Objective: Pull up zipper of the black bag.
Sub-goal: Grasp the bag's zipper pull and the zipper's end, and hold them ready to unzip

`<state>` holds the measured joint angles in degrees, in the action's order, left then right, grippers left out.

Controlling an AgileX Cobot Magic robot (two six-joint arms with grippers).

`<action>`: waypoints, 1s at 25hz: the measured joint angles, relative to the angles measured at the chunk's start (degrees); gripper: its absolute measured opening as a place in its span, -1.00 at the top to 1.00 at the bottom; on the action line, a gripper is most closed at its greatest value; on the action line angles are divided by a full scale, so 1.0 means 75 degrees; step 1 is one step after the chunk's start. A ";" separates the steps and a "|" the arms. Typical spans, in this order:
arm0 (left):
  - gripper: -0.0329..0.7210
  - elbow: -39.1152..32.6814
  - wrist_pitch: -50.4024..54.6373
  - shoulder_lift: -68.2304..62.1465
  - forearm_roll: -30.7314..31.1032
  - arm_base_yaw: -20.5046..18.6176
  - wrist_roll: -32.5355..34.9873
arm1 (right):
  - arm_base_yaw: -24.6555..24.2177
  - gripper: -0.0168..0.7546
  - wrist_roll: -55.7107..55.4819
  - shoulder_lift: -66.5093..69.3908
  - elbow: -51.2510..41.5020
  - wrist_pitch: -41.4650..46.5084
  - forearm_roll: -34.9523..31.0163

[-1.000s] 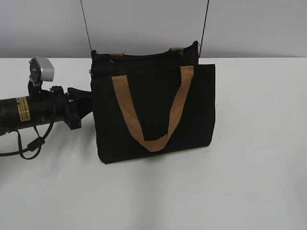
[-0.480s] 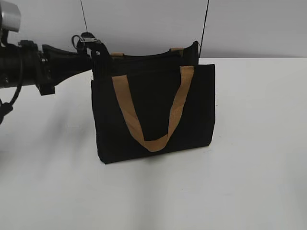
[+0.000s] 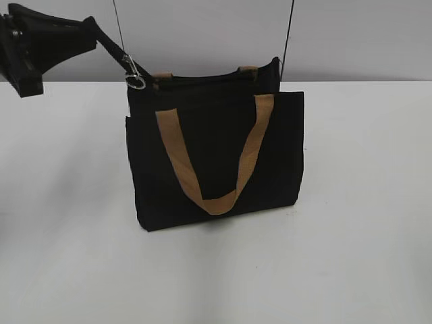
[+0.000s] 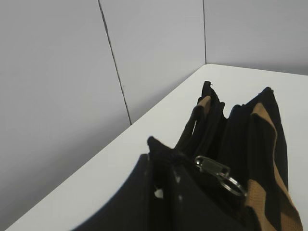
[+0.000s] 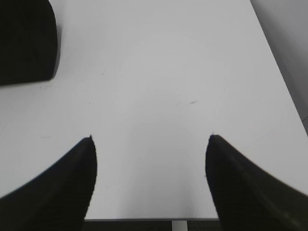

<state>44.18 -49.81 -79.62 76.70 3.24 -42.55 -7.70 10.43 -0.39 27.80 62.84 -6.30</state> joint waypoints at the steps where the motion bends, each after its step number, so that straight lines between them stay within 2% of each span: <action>1: 0.84 0.0000 0.0036 0.0042 0.0009 0.0000 -0.0006 | 0.0000 -0.46 0.0000 0.0000 0.0000 0.0000 0.0000; 9: 0.84 0.0000 0.0136 0.0088 0.0019 0.0000 -0.0006 | 0.0000 -0.46 0.0073 0.0202 0.0138 -0.0108 0.0000; 15: 0.84 0.0000 0.0144 0.0088 0.0019 0.0000 -0.0006 | 0.0008 -0.46 0.0602 0.1954 0.0966 -0.0562 0.0000; 19: 0.84 0.0000 0.0144 0.0088 0.0012 0.0000 -0.0006 | 0.0083 -0.46 0.1547 0.2864 0.1382 -0.1208 -0.0016; 25: 0.84 0.0000 0.0144 0.0088 -0.0010 0.0000 -0.0006 | 0.0102 -0.38 0.2752 0.4663 0.2250 -0.1777 -0.1010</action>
<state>44.18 -48.74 -78.96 76.63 3.24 -42.60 -6.93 31.07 34.58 44.68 49.52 -13.87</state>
